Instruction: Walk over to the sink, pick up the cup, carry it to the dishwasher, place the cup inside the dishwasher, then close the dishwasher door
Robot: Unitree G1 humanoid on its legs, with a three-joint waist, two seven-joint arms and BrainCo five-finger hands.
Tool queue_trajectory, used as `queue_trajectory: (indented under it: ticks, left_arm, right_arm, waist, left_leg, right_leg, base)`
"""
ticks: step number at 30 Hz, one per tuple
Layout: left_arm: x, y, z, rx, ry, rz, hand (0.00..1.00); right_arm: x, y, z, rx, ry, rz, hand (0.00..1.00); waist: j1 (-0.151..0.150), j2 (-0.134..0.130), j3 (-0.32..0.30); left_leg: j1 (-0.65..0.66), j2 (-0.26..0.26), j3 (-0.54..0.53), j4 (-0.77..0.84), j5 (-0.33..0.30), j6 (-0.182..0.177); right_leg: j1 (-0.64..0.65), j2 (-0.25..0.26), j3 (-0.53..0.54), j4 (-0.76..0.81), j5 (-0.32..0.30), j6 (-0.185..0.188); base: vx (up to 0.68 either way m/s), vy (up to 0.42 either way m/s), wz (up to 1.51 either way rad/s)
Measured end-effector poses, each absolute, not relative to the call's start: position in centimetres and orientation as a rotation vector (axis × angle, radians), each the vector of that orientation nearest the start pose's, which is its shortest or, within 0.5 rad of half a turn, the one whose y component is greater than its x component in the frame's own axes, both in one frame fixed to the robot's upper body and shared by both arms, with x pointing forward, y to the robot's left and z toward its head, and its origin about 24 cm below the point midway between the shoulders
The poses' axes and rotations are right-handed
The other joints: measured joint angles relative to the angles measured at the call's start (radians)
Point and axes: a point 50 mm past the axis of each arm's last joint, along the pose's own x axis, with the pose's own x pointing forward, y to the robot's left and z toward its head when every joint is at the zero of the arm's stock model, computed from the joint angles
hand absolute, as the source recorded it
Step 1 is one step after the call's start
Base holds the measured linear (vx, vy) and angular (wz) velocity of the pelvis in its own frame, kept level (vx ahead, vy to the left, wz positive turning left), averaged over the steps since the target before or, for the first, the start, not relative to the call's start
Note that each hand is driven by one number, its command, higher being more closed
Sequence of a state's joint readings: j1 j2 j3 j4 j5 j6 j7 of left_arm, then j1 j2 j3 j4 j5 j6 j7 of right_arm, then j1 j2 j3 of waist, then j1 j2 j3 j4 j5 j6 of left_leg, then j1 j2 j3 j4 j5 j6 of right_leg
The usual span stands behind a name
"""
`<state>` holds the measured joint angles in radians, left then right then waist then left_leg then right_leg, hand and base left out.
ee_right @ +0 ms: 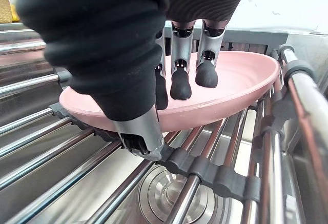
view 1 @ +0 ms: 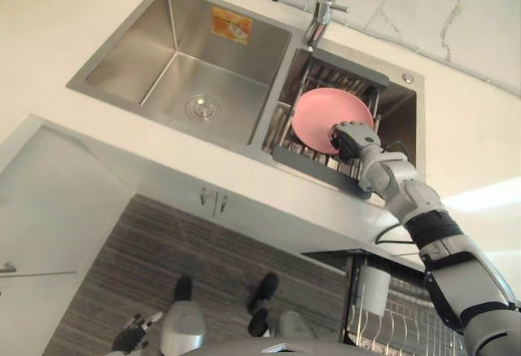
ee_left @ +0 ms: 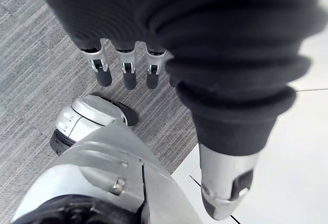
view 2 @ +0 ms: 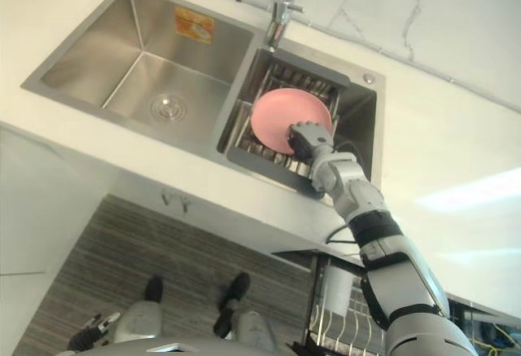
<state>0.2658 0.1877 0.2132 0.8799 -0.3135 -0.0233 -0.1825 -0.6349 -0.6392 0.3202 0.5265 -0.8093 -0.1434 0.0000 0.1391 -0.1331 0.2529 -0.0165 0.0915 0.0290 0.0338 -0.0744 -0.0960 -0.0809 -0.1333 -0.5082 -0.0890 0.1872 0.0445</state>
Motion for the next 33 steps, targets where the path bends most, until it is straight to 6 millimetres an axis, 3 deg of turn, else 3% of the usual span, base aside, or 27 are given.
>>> queue_trajectory:
  ticks: [10, 21, 26, 27, 33]
  left_arm:
    - [5.8, 25.1, -14.5, -0.267, 0.977, 0.352, 0.0]
    - [5.6, 25.1, -14.5, -0.264, 0.97, 0.36, 0.0]
    - [5.1, 24.9, -14.8, -0.268, 0.984, 0.366, 0.0]
    - [5.1, 24.9, -14.8, -0.269, 0.982, 0.366, 0.0]
    - [4.9, 24.9, -14.8, -0.269, 0.984, 0.375, 0.0]
  right_arm:
    - [34.9, -20.6, 13.6, -1.545, -0.343, 0.077, 1.0]
    - [32.5, -20.3, 16.6, -1.5, -0.542, -0.081, 1.0]
    - [32.2, -20.4, 15.9, -1.498, -0.527, -0.068, 1.0]
    - [32.0, -20.6, 15.6, -1.492, -0.513, -0.061, 0.0]
    - [32.1, -20.5, 15.2, -1.424, -0.443, 0.035, 0.0]
  waist:
    - [-0.005, -0.001, 0.0]
    - [-0.044, -0.002, -0.003]
    - [-0.058, 0.003, -0.023]
    - [-0.058, 0.004, -0.031]
    - [-0.062, 0.018, -0.062]
  left_leg:
    - [0.003, 0.001, 0.002, 0.001, -0.004, -0.001]
    - [0.021, 0.004, 0.032, 0.009, -0.007, 0.0]
    - [0.021, 0.006, 0.039, 0.011, -0.008, -0.001]
    - [0.023, 0.006, 0.04, 0.01, -0.008, -0.001]
    - [0.039, 0.005, 0.051, 0.0, -0.008, 0.0]
  right_leg:
    - [-0.007, -0.001, 0.004, 0.005, 0.001, 0.0]
    - [0.006, -0.001, 0.031, 0.0, 0.006, -0.001]
    - [0.004, 0.001, 0.035, 0.0, 0.007, -0.002]
    - [0.004, 0.001, 0.036, 0.0, 0.007, -0.002]
    - [0.009, 0.0, 0.046, -0.001, 0.009, -0.001]
  base:
    - [0.02, 0.0, -0.01]
    - [-0.03, 0.002, -0.07]
    - [-0.01, -0.002, -0.02]
    - [0.0, 0.0, 0.0]
    - [0.01, 0.003, -0.05]
